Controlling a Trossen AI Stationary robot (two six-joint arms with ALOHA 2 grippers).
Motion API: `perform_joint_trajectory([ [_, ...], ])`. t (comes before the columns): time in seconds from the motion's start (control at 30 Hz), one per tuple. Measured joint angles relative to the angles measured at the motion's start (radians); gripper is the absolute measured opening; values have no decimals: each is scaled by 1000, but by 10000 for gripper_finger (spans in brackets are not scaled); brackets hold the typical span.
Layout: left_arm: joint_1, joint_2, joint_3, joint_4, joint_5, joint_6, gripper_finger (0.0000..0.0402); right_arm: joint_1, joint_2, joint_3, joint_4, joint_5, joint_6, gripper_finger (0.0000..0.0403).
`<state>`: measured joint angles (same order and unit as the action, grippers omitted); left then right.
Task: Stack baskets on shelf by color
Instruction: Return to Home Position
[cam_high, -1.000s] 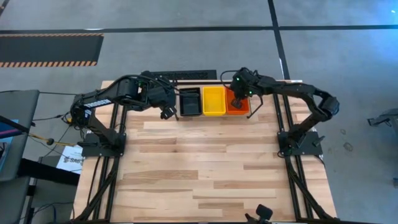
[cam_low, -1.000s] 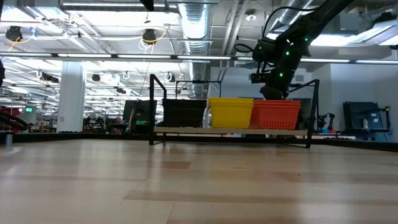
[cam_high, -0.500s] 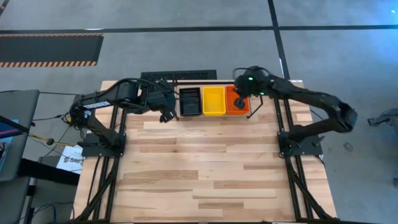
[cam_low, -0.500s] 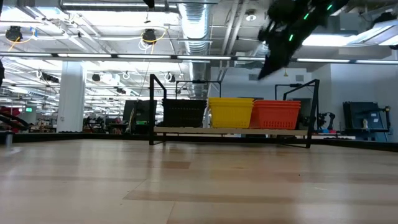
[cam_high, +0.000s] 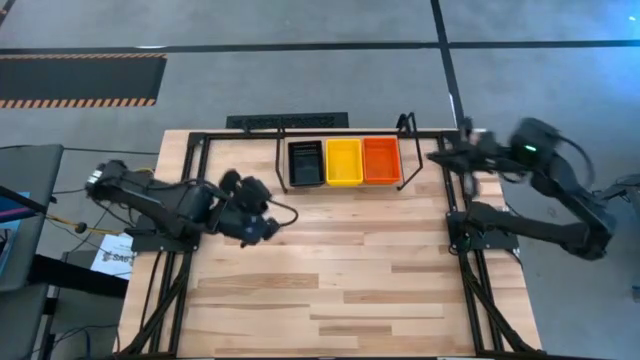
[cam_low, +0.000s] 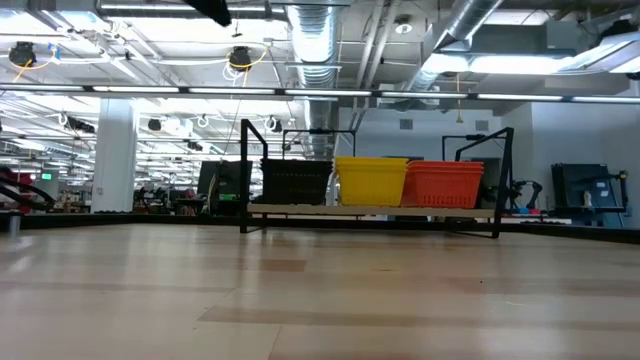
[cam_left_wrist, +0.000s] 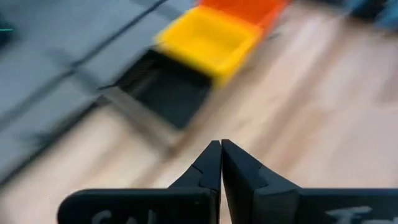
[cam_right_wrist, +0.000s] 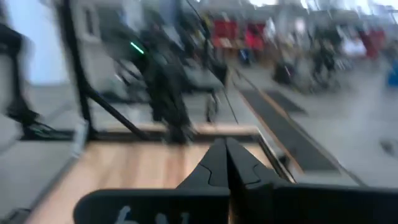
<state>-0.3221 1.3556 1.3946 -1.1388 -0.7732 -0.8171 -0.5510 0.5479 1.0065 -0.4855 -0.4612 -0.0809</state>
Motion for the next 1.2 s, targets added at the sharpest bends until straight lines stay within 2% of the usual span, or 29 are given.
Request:
perform_joint_trajectory([
  [0.17,15,-171,-356,639,124,209,0,0,-207,2,-4,-156,84,1],
  [0.23,40,-226,-477,819,193,254,0,0,-274,1,-18,-197,120,1],
  [0.33,86,-295,-636,1055,288,285,0,0,-374,0,-47,-202,191,1],
  [0.4,119,-331,-719,1178,352,297,0,0,-437,0,-65,-165,246,1],
  [0.5,171,-373,-800,1286,456,330,0,-10,-509,0,-65,-111,304,1],
  [0.6,221,-409,-846,1313,553,389,0,-42,-544,4,-88,-103,328,1],
  [0.8,312,-444,-955,1360,755,402,0,-145,-543,-28,-229,-205,372,1],
  [0.9,348,-451,-1029,1459,846,379,0,-216,-541,-61,-235,-244,388,1],
  [1.1,407,-494,-1194,1690,891,336,0,-326,-542,-78,-220,-312,405,1],
  [1.2,435,-535,-1260,1741,897,307,0,-359,-542,-71,-225,-316,406,1],
])
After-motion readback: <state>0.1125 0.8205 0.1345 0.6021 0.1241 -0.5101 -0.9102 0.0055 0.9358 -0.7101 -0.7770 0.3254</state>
